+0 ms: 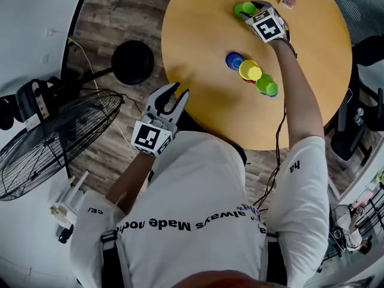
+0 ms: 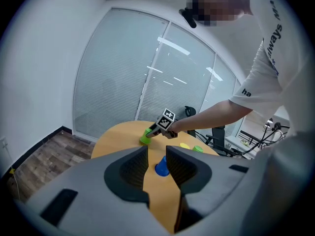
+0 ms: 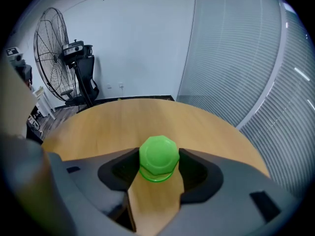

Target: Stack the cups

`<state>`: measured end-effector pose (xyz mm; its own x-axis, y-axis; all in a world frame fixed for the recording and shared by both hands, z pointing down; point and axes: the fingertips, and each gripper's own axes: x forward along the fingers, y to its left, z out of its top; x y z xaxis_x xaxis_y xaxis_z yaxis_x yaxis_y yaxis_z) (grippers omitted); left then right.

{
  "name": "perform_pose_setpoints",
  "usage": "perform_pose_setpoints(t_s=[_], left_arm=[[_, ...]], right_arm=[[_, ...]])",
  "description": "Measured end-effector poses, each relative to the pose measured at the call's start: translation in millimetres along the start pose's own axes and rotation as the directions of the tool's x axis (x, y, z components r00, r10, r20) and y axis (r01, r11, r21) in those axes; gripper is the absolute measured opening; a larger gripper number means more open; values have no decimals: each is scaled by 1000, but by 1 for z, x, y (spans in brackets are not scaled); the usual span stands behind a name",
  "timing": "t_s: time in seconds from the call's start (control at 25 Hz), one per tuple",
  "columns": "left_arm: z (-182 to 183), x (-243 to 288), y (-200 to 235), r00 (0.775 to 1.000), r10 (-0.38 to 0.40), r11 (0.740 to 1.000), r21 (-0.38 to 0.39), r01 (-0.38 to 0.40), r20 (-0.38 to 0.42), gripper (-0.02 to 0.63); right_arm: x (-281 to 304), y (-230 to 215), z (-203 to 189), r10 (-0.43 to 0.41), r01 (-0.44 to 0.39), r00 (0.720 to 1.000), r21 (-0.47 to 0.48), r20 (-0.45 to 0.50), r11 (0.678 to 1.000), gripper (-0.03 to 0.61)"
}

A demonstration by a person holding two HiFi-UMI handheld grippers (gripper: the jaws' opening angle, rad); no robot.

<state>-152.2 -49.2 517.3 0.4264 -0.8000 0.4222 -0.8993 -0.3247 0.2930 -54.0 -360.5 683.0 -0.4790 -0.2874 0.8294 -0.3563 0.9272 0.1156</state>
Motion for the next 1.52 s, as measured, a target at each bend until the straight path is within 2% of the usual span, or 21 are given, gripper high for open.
perform_pose_setpoints(t_s=[0.28, 0.72, 1.12, 1.52], left_arm=[[12, 2, -12, 997, -62, 997, 36, 61, 34, 129], [30, -4, -52, 979, -186, 976, 127, 174, 87, 129], [33, -9, -88, 957, -272, 951, 181, 250, 104, 127], [43, 8, -118, 934, -341, 922, 234, 310, 110, 126]], right_arm=[[-57, 6, 21, -17, 18, 998, -10, 58, 1000, 262], [-168, 39, 12, -68, 71, 994, -35, 84, 997, 261], [-230, 80, -26, -88, 88, 994, -1, 71, 996, 262], [-248, 116, -65, -65, 64, 997, 25, 44, 998, 262]])
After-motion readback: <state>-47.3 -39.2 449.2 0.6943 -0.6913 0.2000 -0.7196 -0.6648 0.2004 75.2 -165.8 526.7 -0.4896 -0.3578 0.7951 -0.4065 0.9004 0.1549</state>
